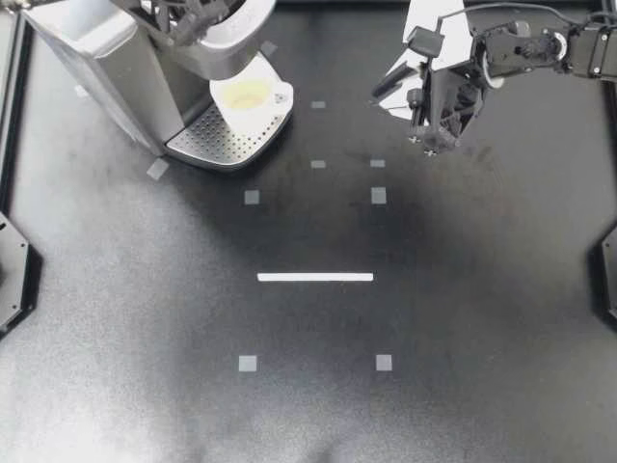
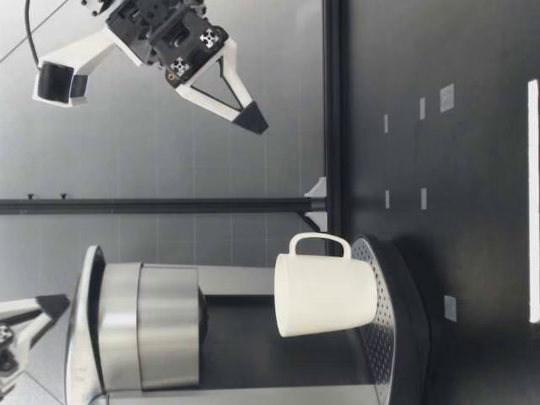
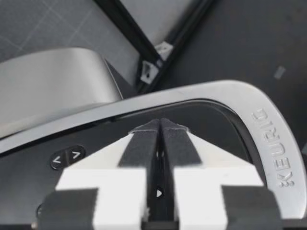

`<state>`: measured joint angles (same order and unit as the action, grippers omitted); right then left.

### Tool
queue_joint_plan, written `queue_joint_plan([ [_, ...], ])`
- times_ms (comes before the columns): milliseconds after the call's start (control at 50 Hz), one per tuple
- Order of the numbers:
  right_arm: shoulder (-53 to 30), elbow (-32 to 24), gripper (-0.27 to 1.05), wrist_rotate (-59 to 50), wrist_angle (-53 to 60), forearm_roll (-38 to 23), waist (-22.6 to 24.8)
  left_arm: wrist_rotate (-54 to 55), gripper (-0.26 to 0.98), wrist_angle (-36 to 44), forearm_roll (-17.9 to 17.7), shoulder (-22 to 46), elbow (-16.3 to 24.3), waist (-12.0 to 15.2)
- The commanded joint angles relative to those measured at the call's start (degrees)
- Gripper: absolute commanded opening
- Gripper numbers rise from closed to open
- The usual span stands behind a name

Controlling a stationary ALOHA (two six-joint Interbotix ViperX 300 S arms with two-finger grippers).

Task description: Place the coffee capsule inside the capsule container, then place the cup onto the center of the cup tray.

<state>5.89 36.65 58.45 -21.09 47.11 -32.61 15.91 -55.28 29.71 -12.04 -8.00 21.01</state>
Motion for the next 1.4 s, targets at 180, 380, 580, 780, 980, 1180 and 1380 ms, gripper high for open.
queue_joint_plan([
  [180,0.26,-1.32,0.31,0.00,0.26,0.09,0.18,0.26,0.05,0.18,0.09,-0.35,-0.62,0.09],
  [380,0.26,-1.41,0.31,0.00,0.35,0.09,0.18,-0.09,0.05,0.09,-3.08,-0.09,-1.93,0.09],
  [580,0.18,-1.41,0.31,0.00,0.26,0.09,0.18,-0.18,0.05,0.00,-4.92,0.70,-3.52,0.09],
  [780,0.18,-1.41,0.31,0.00,0.26,0.09,0.18,-0.26,0.05,-0.18,-4.83,2.11,-3.34,0.09],
  [980,0.18,-1.14,0.31,-0.09,0.26,0.18,0.18,-0.26,0.05,2.46,-0.70,-1.58,-0.53,0.09],
  [1180,0.53,-1.14,0.31,-0.09,0.35,0.26,0.18,0.26,0.05,12.39,0.00,-7.47,-2.11,0.00],
  [1380,1.58,-1.23,0.31,0.00,0.79,0.35,0.18,0.62,0.05,24.35,-2.02,-10.99,-8.88,-1.58],
])
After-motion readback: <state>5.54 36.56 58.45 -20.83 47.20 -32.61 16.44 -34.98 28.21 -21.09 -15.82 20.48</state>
